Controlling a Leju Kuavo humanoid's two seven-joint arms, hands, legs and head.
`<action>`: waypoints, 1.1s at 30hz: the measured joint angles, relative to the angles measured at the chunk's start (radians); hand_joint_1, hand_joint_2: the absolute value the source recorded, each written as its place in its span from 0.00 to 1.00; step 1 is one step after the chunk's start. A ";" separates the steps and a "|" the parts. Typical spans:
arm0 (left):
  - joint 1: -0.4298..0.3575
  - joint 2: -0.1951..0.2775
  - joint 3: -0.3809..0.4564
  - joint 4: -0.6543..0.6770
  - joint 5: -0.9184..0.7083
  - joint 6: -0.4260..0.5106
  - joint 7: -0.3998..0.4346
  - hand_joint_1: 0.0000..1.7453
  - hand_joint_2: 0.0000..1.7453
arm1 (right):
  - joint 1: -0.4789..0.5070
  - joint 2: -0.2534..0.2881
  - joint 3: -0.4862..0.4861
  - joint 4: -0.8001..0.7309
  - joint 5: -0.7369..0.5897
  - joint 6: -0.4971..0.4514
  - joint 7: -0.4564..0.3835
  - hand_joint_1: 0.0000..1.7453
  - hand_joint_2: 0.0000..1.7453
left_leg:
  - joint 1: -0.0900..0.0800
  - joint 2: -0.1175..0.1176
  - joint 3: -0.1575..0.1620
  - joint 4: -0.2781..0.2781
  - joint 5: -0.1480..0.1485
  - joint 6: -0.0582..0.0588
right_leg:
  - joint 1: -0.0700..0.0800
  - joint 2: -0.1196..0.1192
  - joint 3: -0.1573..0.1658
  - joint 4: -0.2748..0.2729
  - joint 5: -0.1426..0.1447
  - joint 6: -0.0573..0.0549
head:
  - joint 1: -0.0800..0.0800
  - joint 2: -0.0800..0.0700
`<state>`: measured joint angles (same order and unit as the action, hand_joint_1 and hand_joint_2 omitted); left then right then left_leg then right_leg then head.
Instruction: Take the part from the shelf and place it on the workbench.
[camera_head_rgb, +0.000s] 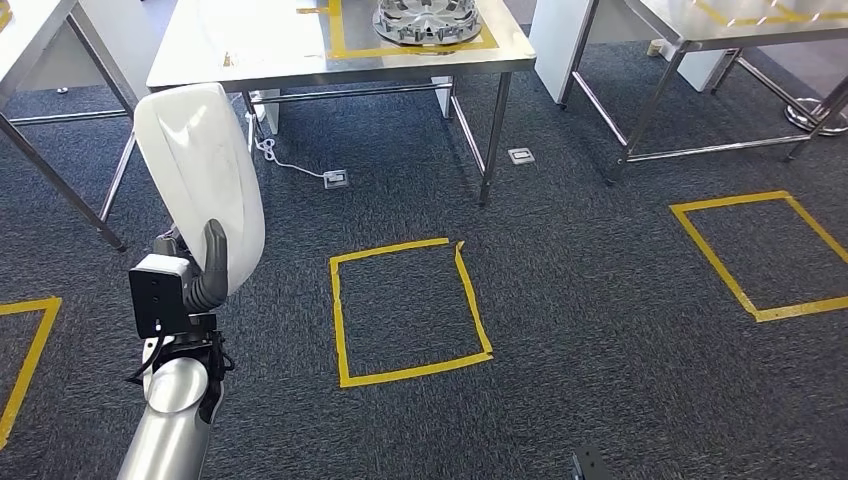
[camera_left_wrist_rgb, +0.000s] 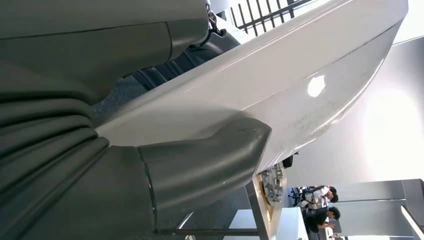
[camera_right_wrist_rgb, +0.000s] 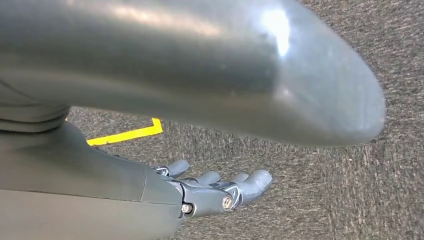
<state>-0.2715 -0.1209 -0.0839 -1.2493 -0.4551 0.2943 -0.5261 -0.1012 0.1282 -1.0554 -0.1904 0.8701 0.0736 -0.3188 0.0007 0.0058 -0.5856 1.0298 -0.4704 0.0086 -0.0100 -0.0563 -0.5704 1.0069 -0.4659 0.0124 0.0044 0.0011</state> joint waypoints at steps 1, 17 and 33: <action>0.000 0.000 0.000 0.000 0.002 -0.001 0.000 1.00 1.00 | 0.001 0.000 0.000 0.000 0.000 0.000 0.001 0.00 0.00 | 0.000 0.000 0.000 0.000 0.000 0.000 | 0.000 0.000 0.000 0.000 0.000 0.004 | 0.000 0.000; -0.010 -0.001 0.000 0.005 0.003 -0.017 0.000 1.00 1.00 | 0.009 0.000 -0.009 0.000 -0.015 0.033 0.007 0.00 0.00 | 0.003 0.002 0.000 -0.003 0.003 -0.004 | 0.003 0.001 -0.003 0.002 -0.001 0.008 | 0.000 0.000; -0.009 -0.011 0.000 0.005 0.003 -0.018 0.000 1.00 1.00 | 0.016 0.000 -0.010 0.000 -0.012 0.037 0.020 0.00 0.00 | 0.003 0.002 0.000 -0.003 0.003 -0.004 | 0.003 0.001 -0.003 0.002 -0.001 0.007 | 0.000 0.000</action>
<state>-0.2805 -0.1320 -0.0839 -1.2444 -0.4517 0.2766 -0.5257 -0.0855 0.1278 -1.0658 -0.1904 0.8580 0.1102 -0.2985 0.0035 0.0074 -0.5852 1.0264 -0.4677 0.0042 -0.0073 -0.0549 -0.5739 1.0088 -0.4672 0.0198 0.0042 0.0011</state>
